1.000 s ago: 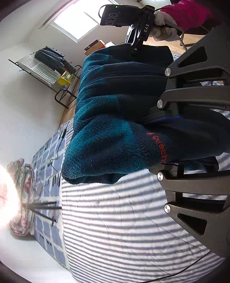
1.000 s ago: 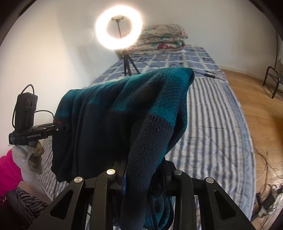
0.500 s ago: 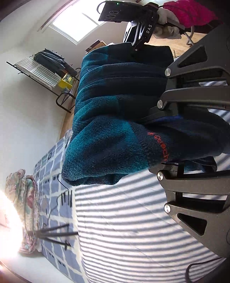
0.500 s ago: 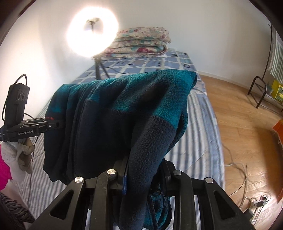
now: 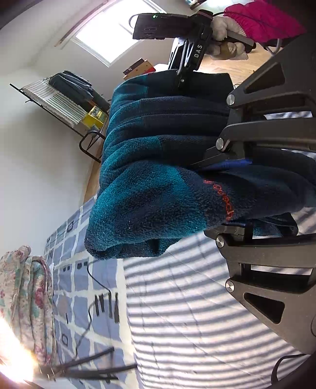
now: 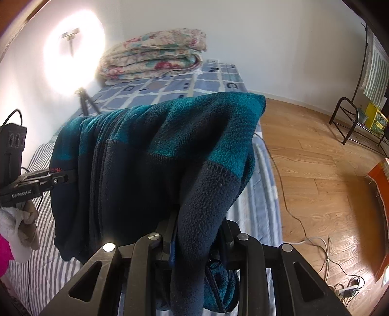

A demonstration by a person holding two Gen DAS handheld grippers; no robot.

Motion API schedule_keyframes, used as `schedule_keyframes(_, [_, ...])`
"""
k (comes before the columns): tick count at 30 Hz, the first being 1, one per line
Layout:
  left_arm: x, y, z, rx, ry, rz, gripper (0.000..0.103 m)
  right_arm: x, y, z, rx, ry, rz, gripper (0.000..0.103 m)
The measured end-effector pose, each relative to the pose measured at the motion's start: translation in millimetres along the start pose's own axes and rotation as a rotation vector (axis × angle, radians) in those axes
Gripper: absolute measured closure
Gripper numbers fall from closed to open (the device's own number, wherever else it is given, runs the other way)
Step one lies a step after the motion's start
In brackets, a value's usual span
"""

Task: Fold large clothes
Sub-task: 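Lift the folded jacket with both tools and carry it up the bed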

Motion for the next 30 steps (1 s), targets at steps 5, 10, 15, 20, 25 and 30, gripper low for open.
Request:
schedule_keyframes(5, [32,-7,27,0.003,-0.012,0.001,0.073,18,-28,25,0.004,0.003,-0.025,0.077])
schedule_keyframes(10, [63,-15,48,0.035,-0.021,0.029,0.073,47,-56,50,0.011,0.011,-0.044,0.078])
schedule_keyframes(15, [88,-17,57,0.042,-0.023,0.039,0.073,75,-79,62,0.033,0.014,-0.053,0.078])
schedule_keyframes(20, [105,-15,60,0.05,-0.025,0.045,0.073,101,-94,64,0.027,0.033,-0.063,0.078])
schedule_keyframes(25, [114,-8,62,0.049,-0.024,0.054,0.073,117,-103,58,0.033,0.033,-0.065,0.078])
schedule_keyframes(30, [120,3,60,0.049,-0.007,0.079,0.073,129,-106,58,0.044,0.025,-0.068,0.077])
Point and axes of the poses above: each gripper's, at about its wrist camera, not at the fingertips, and x roughly the way its jaws point, y to its left, z to its top, the point moved 2 cm from there along x, roughly the way its jaws point, and after that the axes turned 4 degrees about -x, right-handed, at the moved point
